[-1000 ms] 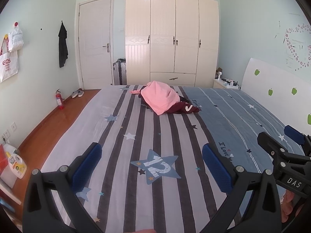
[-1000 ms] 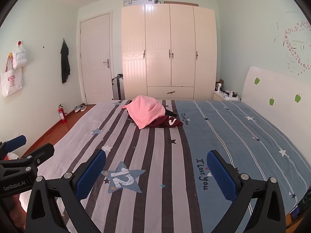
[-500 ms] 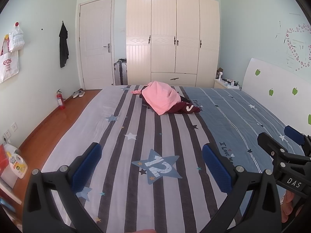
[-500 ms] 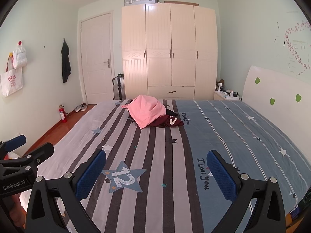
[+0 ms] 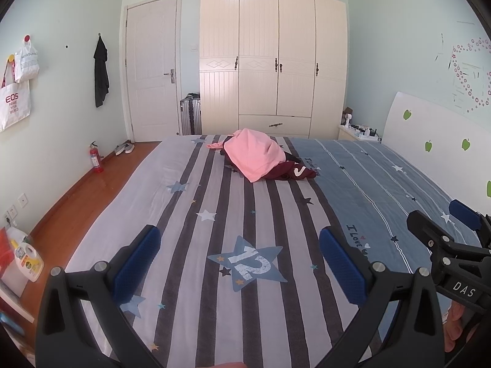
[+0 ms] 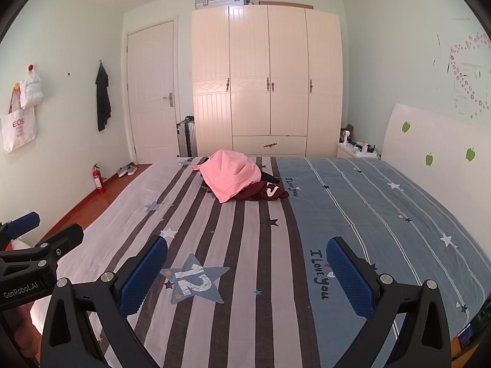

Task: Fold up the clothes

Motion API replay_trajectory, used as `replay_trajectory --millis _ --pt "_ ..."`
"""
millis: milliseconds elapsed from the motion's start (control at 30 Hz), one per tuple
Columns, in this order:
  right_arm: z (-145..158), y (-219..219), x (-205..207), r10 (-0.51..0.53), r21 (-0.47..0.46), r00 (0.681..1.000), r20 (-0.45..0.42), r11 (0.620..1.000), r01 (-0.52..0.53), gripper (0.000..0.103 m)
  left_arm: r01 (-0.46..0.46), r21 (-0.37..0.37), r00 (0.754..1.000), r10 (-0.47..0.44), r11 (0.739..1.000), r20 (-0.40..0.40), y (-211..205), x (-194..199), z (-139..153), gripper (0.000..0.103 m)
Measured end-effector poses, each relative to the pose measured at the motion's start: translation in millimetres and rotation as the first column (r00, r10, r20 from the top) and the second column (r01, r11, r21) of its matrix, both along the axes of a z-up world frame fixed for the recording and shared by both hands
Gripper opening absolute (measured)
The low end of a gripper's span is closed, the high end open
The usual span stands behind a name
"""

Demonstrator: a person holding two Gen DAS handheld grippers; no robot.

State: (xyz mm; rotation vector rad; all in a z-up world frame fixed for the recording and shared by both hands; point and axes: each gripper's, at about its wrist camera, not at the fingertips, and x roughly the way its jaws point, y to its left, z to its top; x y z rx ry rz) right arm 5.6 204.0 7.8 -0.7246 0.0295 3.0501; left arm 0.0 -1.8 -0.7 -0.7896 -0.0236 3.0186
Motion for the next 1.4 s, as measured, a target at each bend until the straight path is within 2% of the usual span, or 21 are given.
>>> replay_trajectory --millis 467,633,800,900,1033,1133,1300,1400 --pt "-3.2 3.3 4.2 0.022 0.007 1.000 -0.004 1.000 -0.022 0.103 -0.002 -0.003 1.000 0.002 1.000 -0.012 -0.4 3.7 -0.3 0.102" --pt "-5.8 5.4 9.6 0.028 0.004 0.999 -0.019 1.000 -0.028 0.103 0.061 0.024 0.998 -0.061 0.998 -0.010 -2.1 4.8 -4.4 0.102" --pt "-13.3 7.0 10.8 0.043 -0.007 0.999 -0.004 0.999 -0.043 0.103 0.035 -0.020 0.999 -0.035 0.999 -0.010 0.3 3.9 -11.8 0.102" --pt "-20.7 8.5 8.2 0.034 0.008 0.999 0.003 0.999 -0.034 0.103 0.019 0.003 1.000 -0.019 1.000 0.020 -4.3 -2.1 -23.5 0.102" --pt "-39.4 14.1 0.0 0.028 0.000 0.999 0.016 1.000 -0.028 0.103 0.014 0.110 0.998 -0.020 0.994 0.055 -23.4 -14.7 -50.6 0.102" --pt "-63.6 19.5 -14.4 0.021 -0.017 0.999 0.038 1.000 -0.020 0.103 0.027 0.175 0.995 -0.044 0.984 0.095 -37.0 -32.5 -84.0 0.102" --pt "-128.0 26.6 -63.2 0.007 -0.057 0.996 0.091 0.998 -0.002 0.103 -0.004 0.139 0.993 -0.011 0.990 0.113 -44.6 -82.5 -155.3 0.102" --pt "-177.6 26.5 -115.4 -0.005 -0.049 0.991 0.130 0.999 0.011 0.103 0.000 0.134 0.992 -0.018 0.991 0.128 -44.7 -132.2 -202.4 0.102"
